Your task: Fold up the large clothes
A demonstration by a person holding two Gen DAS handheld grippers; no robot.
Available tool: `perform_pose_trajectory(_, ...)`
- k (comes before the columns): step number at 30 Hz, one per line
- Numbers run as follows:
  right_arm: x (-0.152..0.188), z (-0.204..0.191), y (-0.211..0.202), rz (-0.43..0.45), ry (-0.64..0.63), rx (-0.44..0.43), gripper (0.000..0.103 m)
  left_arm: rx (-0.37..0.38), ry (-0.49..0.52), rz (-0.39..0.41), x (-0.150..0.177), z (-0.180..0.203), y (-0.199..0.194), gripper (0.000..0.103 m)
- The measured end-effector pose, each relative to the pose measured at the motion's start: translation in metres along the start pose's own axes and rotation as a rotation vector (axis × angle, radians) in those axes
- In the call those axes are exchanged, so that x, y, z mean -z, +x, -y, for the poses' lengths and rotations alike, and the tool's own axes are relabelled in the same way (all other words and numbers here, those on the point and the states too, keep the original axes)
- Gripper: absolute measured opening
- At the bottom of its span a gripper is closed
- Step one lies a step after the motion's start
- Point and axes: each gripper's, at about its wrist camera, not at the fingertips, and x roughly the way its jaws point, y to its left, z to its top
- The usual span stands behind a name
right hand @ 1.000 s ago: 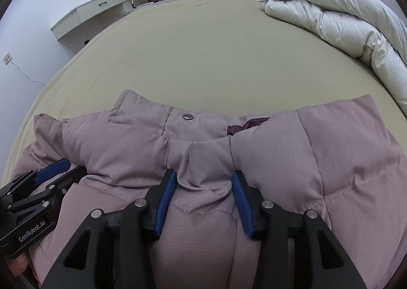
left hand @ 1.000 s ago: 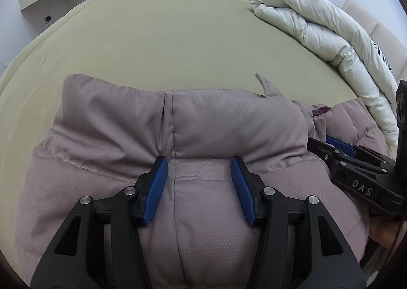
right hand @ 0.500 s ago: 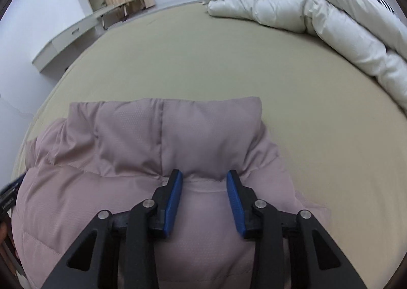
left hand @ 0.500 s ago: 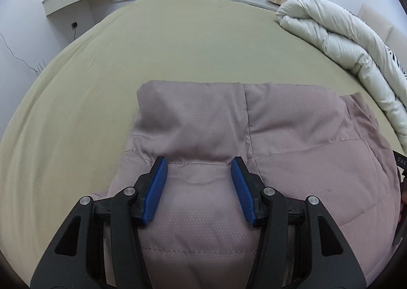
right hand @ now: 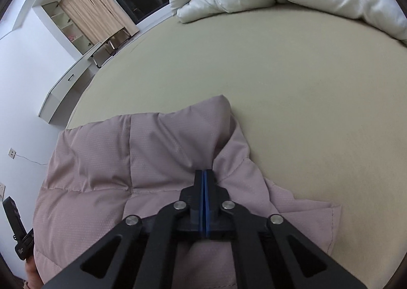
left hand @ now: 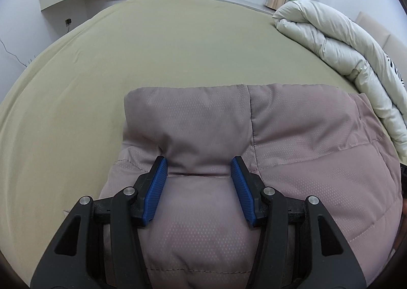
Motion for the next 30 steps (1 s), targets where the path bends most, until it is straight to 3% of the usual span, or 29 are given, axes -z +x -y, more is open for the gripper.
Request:
perform_pose_trajectory(3, 0.001, -0.009, -0.003, 0.0, -0.032, 0.034, 0.0, -0.014, 0.004, -0.022, -0.002, 0.006, -0.013, 0.051)
perform_pose_trajectory(4, 0.0, -0.012, -0.005, -0.002, -0.046, 0.041, 0.004, -0.015, 0.011, -0.017, -0.001, 0.011, -0.024, 0.051)
perform_pose_trajectory(6, 0.001, -0.026, -0.016, -0.003, -0.104, 0.074, 0.029, 0.002, 0.015, 0.013, 0.009, 0.017, -0.059, 0.051)
perform_pose_trajectory(7, 0.004, -0.036, -0.027, 0.006, -0.132, 0.073, 0.065, 0.005, 0.016, 0.026, 0.015, 0.02, -0.072, 0.051)
perform_pose_trajectory(8, 0.009, -0.046, -0.044, 0.032, -0.144, 0.05, 0.089, -0.002, 0.024, 0.033, 0.024, 0.022, -0.086, 0.051)
perform_pose_trajectory(9, 0.015, -0.055, -0.063, 0.076, -0.153, 0.016, 0.092, -0.005, 0.026, 0.034, 0.031, 0.024, -0.097, 0.051)
perform_pose_trajectory(11, 0.032, -0.078, -0.099, 0.121, -0.223, -0.021, 0.092, 0.008, 0.031, 0.03, 0.049, 0.028, -0.116, 0.051)
perform_pose_trajectory(15, 0.079, -0.122, -0.138, 0.1, -0.404, 0.019, 0.082, -0.037, 0.06, -0.005, 0.083, 0.04, -0.119, 0.051)
perform_pose_trajectory(18, 0.119, -0.128, -0.114, -0.027, -0.521, 0.126, 0.082, -0.027, 0.071, -0.023, 0.098, 0.037, -0.108, 0.054)
perform_pose_trajectory(19, 0.132, -0.123, -0.101, -0.041, -0.543, 0.144, 0.087, -0.022, 0.072, -0.031, 0.097, 0.039, -0.104, 0.054)
perform_pose_trajectory(20, 0.139, -0.118, -0.097, 0.005, -0.562, 0.147, 0.095, -0.023, 0.079, -0.038, 0.097, 0.041, -0.102, 0.054)
perform_pose_trajectory(23, 0.142, -0.108, -0.088, 0.018, -0.52, 0.167, 0.102, -0.035, 0.121, -0.054, 0.099, 0.044, -0.091, 0.055)
perform_pose_trajectory(27, 0.137, -0.114, -0.083, -0.047, -0.528, 0.208, 0.103, -0.046, 0.053, -0.12, 0.086, 0.042, -0.095, 0.052)
perform_pose_trajectory(28, 0.129, -0.115, -0.083, -0.077, -0.514, 0.218, 0.102, -0.048, 0.049, -0.118, 0.089, 0.042, -0.106, 0.05)
perform_pose_trajectory(30, 0.127, -0.125, -0.104, -0.101, -0.467, 0.241, 0.078, -0.013, 0.092, -0.06, 0.096, 0.057, -0.14, 0.05)
